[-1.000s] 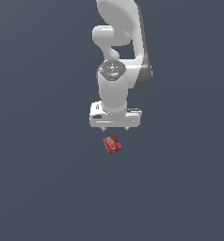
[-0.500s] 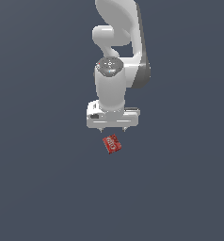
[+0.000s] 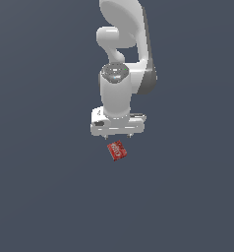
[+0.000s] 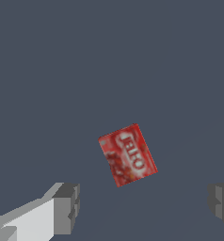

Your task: Pick up the object and move it to a goal position.

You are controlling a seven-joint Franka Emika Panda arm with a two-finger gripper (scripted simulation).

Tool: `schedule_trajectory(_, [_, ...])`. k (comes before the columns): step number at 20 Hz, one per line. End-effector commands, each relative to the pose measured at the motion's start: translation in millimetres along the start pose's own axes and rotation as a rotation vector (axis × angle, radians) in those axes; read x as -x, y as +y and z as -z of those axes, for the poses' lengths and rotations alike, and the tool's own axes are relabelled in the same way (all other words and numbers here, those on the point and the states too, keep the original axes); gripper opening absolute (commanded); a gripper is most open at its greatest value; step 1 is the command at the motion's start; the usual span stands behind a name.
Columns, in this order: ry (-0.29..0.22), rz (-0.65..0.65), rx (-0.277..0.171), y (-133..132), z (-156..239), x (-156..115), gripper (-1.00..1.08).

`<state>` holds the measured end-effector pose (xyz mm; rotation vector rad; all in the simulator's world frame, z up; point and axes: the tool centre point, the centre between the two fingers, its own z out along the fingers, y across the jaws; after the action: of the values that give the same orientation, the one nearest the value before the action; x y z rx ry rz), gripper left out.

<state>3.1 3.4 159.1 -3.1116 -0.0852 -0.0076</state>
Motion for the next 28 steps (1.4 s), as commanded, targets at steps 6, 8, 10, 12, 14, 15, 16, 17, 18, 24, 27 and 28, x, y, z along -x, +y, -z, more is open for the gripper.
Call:
schedule_trajectory(6, [-0.004,0.112,0.013,2.7,-28.0,1.8,1.0])
schedule_trajectory(8, [-0.005,0.157,0.016,3.6,-39.0,2.8,1.0])
schedule_trajectory(10, [-0.007,0.207,0.02,4.3,-51.0,4.2,1.0])
schedule_trajectory(12, [-0.008,0.252,0.023,4.7,-61.7,5.6,1.0])
schedule_trajectory(14, [-0.009,0.29,0.025,4.9,-70.8,7.0,1.0])
schedule_trajectory(15, [-0.009,0.307,0.025,5.0,-74.8,7.6,1.0])
schedule_trajectory(16, [-0.01,0.323,0.026,5.1,-78.3,8.2,1.0])
schedule_trajectory(17, [-0.01,0.336,0.026,5.1,-81.5,8.8,1.0])
schedule_trajectory(18, [-0.01,0.348,0.027,5.1,-84.4,9.3,1.0])
schedule_trajectory(24, [-0.011,0.387,0.027,5.0,-93.3,11.1,1.0])
schedule_trajectory(27, [-0.012,0.383,0.027,5.1,-93.1,11.2,1.0])
schedule_trajectory(28, [-0.012,0.383,0.027,5.2,-94.2,11.2,1.0])
